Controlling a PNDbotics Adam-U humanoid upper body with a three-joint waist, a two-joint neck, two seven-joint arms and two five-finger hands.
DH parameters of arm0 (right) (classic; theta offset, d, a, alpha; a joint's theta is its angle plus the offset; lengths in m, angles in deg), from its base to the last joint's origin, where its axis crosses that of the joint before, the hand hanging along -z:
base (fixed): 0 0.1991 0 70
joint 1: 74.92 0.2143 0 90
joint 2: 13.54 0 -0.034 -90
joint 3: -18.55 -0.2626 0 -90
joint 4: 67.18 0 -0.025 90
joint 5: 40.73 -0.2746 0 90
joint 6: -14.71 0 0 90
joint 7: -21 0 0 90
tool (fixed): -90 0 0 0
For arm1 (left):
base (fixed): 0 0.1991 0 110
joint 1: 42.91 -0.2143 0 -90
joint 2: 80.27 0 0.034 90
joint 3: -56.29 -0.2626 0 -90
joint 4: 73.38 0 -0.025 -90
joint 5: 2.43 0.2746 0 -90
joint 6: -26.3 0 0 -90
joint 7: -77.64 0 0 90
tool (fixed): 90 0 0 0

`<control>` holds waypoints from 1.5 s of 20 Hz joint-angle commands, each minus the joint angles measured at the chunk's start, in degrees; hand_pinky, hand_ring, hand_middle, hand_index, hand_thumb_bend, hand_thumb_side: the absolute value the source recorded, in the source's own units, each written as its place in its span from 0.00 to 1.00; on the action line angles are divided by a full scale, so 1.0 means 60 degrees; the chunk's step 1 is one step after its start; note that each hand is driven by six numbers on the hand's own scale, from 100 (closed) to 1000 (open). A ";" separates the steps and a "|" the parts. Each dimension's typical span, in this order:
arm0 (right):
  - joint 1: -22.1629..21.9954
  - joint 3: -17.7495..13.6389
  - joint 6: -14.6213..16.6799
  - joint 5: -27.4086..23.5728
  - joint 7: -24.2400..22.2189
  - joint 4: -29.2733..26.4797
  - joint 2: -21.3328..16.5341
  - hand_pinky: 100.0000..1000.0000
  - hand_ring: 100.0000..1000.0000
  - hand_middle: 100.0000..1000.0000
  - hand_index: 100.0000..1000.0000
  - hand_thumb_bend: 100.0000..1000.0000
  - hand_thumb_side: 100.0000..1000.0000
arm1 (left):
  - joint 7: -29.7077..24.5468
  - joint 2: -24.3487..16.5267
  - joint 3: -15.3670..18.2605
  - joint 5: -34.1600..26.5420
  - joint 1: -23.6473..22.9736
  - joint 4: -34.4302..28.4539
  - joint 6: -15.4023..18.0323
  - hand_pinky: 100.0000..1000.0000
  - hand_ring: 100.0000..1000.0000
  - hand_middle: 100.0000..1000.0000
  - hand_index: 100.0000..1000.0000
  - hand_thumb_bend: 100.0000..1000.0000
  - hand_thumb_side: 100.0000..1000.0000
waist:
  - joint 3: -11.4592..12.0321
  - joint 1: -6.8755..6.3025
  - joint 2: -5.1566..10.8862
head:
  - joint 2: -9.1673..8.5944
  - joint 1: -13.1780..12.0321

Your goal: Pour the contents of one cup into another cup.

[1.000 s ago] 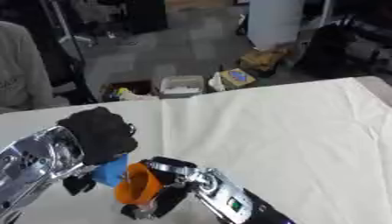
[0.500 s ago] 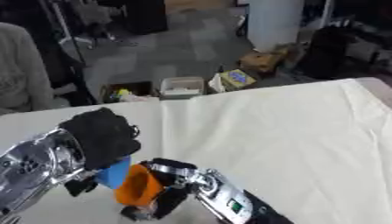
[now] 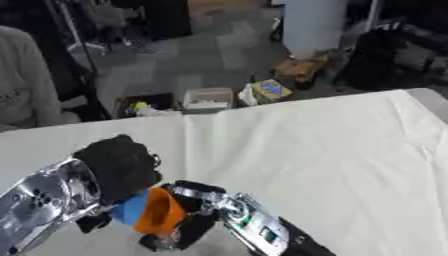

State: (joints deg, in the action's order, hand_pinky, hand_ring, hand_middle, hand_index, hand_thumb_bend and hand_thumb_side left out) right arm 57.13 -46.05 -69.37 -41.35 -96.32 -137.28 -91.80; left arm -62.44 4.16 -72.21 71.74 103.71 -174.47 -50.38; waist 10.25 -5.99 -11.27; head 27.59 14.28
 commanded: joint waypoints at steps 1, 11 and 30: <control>0.0141 -0.0103 0.0012 -0.0052 0.0020 -0.0070 -0.0038 0.12 0.13 0.10 0.39 0.00 0.00 | -0.0313 -0.0307 0.0447 -0.0037 0.0295 -0.0586 0.0199 0.00 0.00 0.16 0.65 0.27 0.00 | 0.0046 0.0029 0.0166 | -0.0095 0.0041; 0.0130 -0.0132 0.0021 -0.0013 0.0039 -0.0034 -0.0062 0.12 0.14 0.10 0.39 0.00 0.00 | -0.0313 -0.0453 0.0411 -0.0342 0.0175 -0.0993 0.0209 0.00 0.00 0.15 0.65 0.26 0.00 | 0.0057 0.0047 0.0167 | -0.0114 0.0048; -0.0366 -0.1048 0.1334 0.1024 0.1579 0.1381 -0.0351 0.44 0.52 0.27 0.49 0.47 0.00 | -0.0209 -0.0529 0.1345 -0.1886 -0.0780 -0.2230 -0.2139 0.00 0.00 0.13 0.63 0.22 0.00 | -0.0072 0.0060 0.0062 | -0.0147 0.0064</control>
State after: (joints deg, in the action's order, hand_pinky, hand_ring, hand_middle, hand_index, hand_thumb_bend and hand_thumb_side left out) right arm 54.37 -51.66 -62.08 -36.20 -87.49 -129.39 -93.33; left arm -63.90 2.53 -65.74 60.96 98.41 -186.64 -62.24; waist 9.84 -5.74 -11.68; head 27.36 14.71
